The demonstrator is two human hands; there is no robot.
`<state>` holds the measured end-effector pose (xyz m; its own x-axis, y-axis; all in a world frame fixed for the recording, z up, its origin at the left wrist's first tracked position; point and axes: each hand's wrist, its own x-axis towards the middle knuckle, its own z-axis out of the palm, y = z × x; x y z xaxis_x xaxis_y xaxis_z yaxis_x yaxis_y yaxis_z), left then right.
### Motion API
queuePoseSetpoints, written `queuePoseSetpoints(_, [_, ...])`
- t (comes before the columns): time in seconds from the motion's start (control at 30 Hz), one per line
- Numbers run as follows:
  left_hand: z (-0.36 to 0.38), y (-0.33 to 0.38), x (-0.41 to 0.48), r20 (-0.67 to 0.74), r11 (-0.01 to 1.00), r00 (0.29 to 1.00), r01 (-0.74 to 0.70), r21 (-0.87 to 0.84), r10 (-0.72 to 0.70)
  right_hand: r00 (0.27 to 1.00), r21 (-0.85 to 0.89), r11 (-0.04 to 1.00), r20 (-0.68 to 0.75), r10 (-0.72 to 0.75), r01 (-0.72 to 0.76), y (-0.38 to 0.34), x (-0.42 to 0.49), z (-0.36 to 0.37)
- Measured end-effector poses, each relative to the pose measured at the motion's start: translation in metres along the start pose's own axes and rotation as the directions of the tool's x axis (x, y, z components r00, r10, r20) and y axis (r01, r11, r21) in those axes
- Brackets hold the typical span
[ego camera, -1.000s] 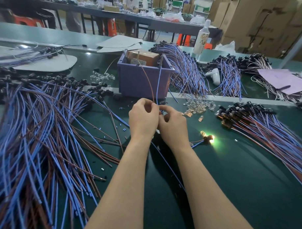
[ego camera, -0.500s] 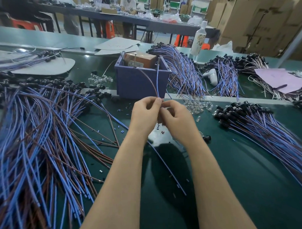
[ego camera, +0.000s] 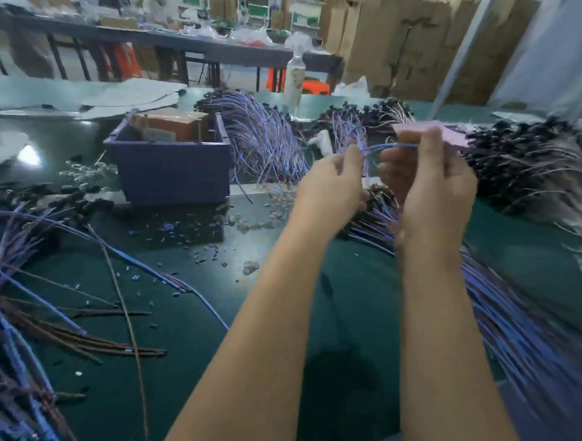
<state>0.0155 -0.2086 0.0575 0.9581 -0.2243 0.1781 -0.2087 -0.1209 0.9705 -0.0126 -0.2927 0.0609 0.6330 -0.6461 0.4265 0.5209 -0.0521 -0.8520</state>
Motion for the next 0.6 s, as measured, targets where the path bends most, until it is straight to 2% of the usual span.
queuePoseSetpoints(0.03, [0.015,-0.002,0.004,0.028,0.994,0.999,0.034,-0.099,-0.032,0.996,0.160,0.985,-0.041,0.077,-0.069,0.001,0.002,-0.008])
queuePoseSetpoints(0.1, [0.041,-0.004,0.015,-0.020,0.970,0.999,0.025,-0.240,-0.031,0.969,0.375,0.910,-0.095,0.226,-0.176,0.006,0.004,-0.025])
queuePoseSetpoints(0.23, [0.084,-0.012,0.037,-0.108,0.962,0.994,-0.032,-0.273,0.002,0.861,0.393,0.857,-0.245,0.446,-0.332,0.030,0.003,-0.059])
queuePoseSetpoints(0.33, [0.108,-0.025,0.044,-0.100,0.992,0.994,-0.050,-0.117,0.038,0.754,0.550,0.718,-0.221,0.618,-0.427,0.048,0.006,-0.078])
queuePoseSetpoints(0.47, [0.128,-0.054,0.050,-0.100,0.989,0.995,0.019,0.144,-0.005,0.642,0.758,0.473,-0.096,0.761,-0.448,0.069,0.014,-0.093])
queuePoseSetpoints(0.53, [0.133,-0.068,0.050,-0.065,0.964,0.998,0.038,0.262,-0.022,0.611,0.771,0.439,-0.082,0.787,-0.462,0.079,0.018,-0.095])
queuePoseSetpoints(0.6, [0.136,-0.079,0.051,-0.020,0.948,1.000,0.018,0.318,-0.012,0.596,0.746,0.462,-0.109,0.795,-0.480,0.084,0.022,-0.093])
